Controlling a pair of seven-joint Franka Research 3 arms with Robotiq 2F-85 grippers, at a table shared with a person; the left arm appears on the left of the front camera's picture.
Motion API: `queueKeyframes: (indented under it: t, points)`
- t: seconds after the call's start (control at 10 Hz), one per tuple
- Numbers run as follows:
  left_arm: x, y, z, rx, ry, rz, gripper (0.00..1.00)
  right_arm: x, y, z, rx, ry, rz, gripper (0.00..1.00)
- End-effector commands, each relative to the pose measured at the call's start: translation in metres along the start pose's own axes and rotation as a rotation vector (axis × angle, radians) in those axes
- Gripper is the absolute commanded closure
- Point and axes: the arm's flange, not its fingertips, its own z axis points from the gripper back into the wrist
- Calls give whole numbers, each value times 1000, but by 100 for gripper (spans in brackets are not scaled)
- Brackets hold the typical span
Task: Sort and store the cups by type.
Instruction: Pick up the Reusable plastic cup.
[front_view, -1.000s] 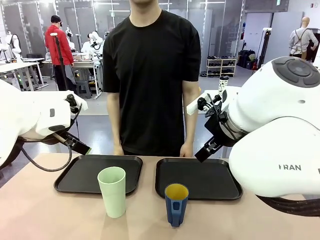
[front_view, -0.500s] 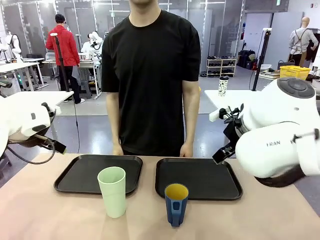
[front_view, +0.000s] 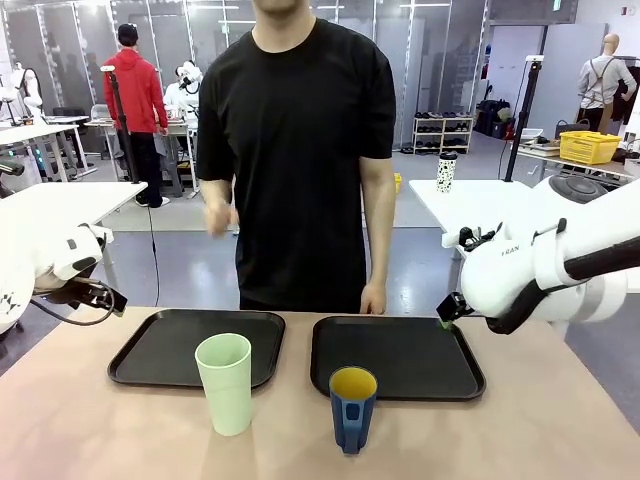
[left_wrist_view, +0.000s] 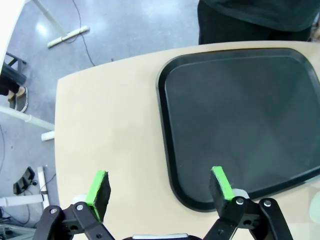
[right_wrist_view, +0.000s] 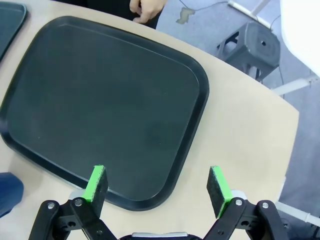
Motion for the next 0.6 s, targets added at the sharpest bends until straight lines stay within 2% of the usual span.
queueKeyframes:
  t: [0.0,0.1,0.2,0.5]
  points:
    - [6,-2,4,-15,-37,33,0,2,-10,6,21,10,0,0]
    - [5,-2,8,-56,-52,28,0,1,-10,11,8,14,-34,0]
    - [1,-4,0,-5,-4,7,0,1,-2,1,3,2,-14,0]
    - [1,-4,0,-5,-4,7,0,1,-2,1,3,2,-14,0]
